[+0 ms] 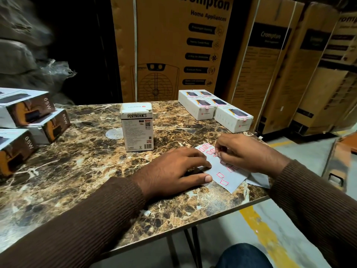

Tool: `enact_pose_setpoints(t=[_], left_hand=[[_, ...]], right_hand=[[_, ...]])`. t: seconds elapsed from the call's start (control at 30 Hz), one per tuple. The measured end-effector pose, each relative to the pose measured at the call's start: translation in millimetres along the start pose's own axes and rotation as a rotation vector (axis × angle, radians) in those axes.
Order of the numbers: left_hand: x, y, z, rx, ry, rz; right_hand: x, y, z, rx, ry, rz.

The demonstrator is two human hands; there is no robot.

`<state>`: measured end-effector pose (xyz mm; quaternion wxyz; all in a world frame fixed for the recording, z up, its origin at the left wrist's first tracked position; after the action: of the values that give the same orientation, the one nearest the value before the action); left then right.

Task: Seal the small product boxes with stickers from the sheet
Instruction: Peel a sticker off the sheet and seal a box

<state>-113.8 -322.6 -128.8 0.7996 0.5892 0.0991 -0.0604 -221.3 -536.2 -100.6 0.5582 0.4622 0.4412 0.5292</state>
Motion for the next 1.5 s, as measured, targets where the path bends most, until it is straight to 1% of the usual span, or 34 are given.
enact_pose_setpoints(t=[0.27,0.4,0.6,0.7,0.8,0.9,0.97,1.07,1.13,1.2,1.37,1.5], left_hand=[[-1.2,1.2,-0.9,-0.009,-0.013,0.006],[-1.4,1.7,-1.1,-0.016,-0.034,0.019],[3.9,2.6,-3.7,-0.063,-0.032,-0.100],[6.1,7.1,-5.6,-0.098,-0.031,-0.114],[10.4,18.9,-7.4,-0.229,-0.041,-0.080],[20.8,42.9,-14.2,-0.449,-0.053,-0.056],[31.6,62.4,-23.7,-0.592,-0.029,-0.014],[50.5,90.2,-44.0,-0.787,0.101,0.099],[65.9,102.6,-57.8,-0.855,0.198,0.136],[81.1,107.9,-67.4,-0.830,0.262,0.122],[100.6,101.1,-70.1,-0.675,0.346,0.054],[102.9,99.4,-68.8,-0.687,0.348,0.048]], right_hand=[[-1.6,0.4,0.6,-0.031,-0.080,0.044],[1.0,0.7,0.4,-0.029,-0.074,0.025],[9.9,2.9,-0.8,-0.055,-0.096,-0.023],[15.1,3.1,0.1,-0.081,-0.103,-0.055],[23.6,11.6,3.2,-0.175,-0.107,-0.023],[43.4,24.0,12.4,-0.327,-0.056,0.053],[62.0,30.3,23.4,-0.430,-0.010,0.115],[93.0,35.8,44.0,-0.547,0.063,0.171],[112.2,38.5,57.9,-0.599,0.107,0.186],[128.1,40.4,72.0,-0.614,0.139,0.183],[144.8,37.1,103.3,-0.581,0.153,0.145],[152.5,30.5,115.8,-0.564,0.128,0.046]])
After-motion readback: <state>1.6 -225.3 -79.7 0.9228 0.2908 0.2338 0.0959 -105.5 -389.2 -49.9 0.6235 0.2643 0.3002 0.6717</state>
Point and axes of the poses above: each hand's wrist, its own z-axis towards the middle knuckle, its own y-axis out of the back of the hand, x = y × z, the point moved 2 cm from there along z, towards the middle knuckle, and after that the axes turned 2 degrees about -y, right-handed, at the moved point
